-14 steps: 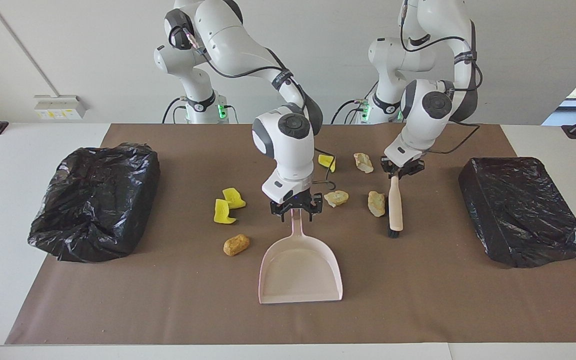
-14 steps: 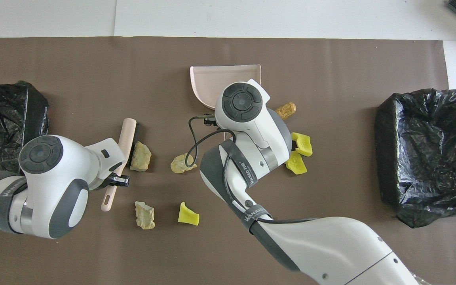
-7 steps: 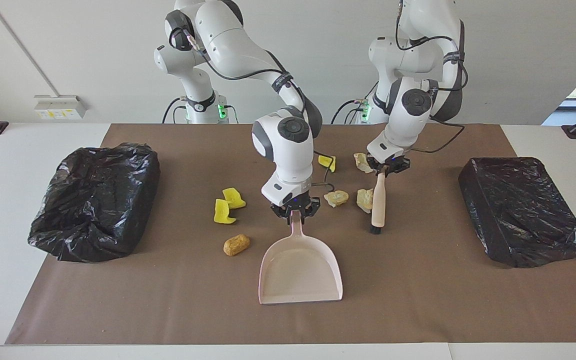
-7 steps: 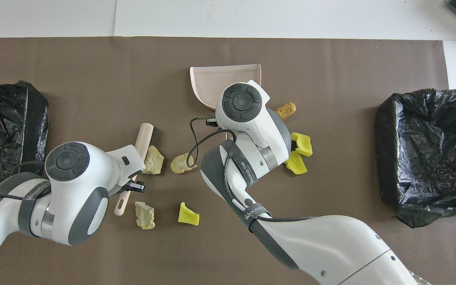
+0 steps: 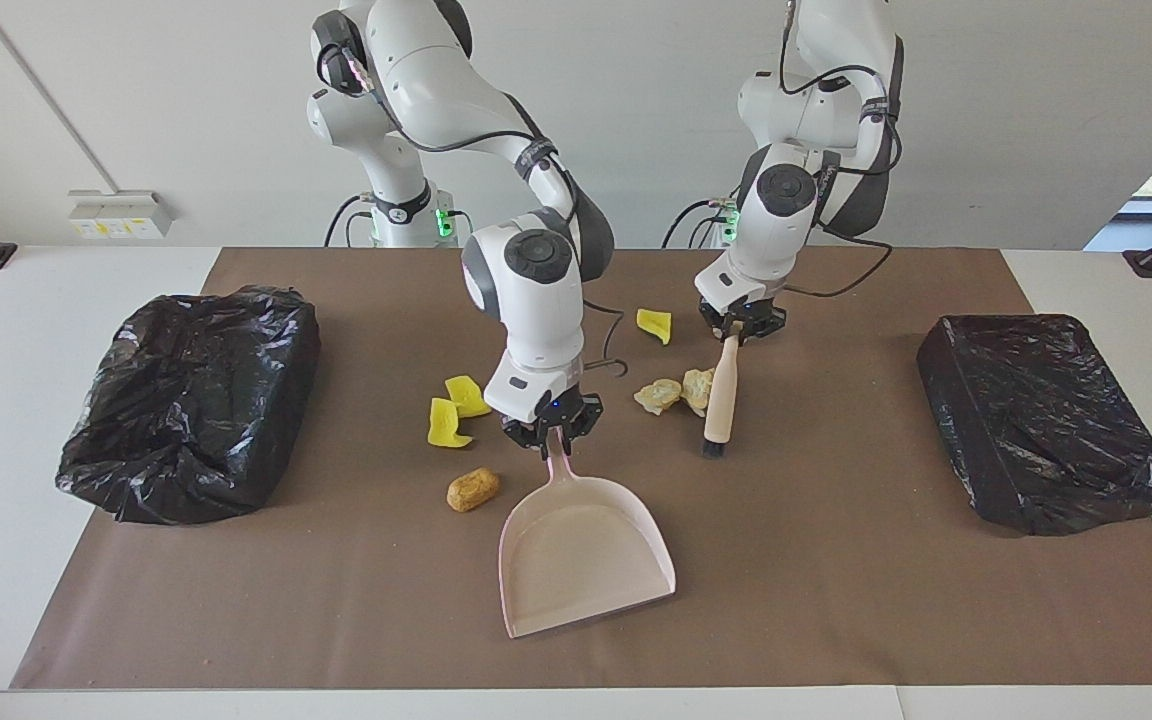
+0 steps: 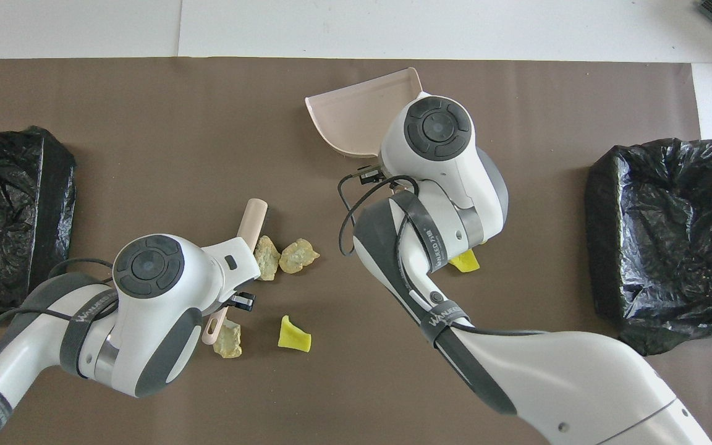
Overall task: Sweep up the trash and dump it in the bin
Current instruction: 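Grasp the dustpan handle with the right gripper and set it near trash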
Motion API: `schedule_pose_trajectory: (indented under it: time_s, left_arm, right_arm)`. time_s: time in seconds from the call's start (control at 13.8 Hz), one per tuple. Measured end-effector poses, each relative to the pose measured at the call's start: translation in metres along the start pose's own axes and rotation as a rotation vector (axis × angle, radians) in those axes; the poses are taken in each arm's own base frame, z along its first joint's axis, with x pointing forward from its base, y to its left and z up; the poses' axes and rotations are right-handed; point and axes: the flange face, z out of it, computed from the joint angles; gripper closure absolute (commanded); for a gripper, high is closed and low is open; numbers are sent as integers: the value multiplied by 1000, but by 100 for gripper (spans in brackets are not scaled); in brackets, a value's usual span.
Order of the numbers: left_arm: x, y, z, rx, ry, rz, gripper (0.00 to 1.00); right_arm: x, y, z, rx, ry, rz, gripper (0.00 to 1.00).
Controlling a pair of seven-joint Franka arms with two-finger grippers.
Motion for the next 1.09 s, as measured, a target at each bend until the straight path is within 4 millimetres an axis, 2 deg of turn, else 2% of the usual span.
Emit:
schedule_pose_trajectory:
  time_s: [0.22, 0.44, 0.58, 0.8, 1.09]
  left_arm:
    - [-10, -7, -36, 0, -36, -30, 100]
    - [-35, -12, -62, 6, -76, -135, 100]
    - [-49, -13, -58, 16, -110, -238, 100]
    - [-74, -15, -41, 35, -143, -416, 100]
    - [-110, -9, -27, 60, -154, -589, 100]
  right_arm:
    - [-31, 20, -45, 4, -48, -127, 100]
    - [-70, 39, -83, 17, -98, -275, 100]
    - [-96, 33, -83, 22, -123, -363, 100]
    - [-132, 19, -63, 34, -155, -556, 100]
    - [-156, 17, -35, 60, -201, -782, 100]
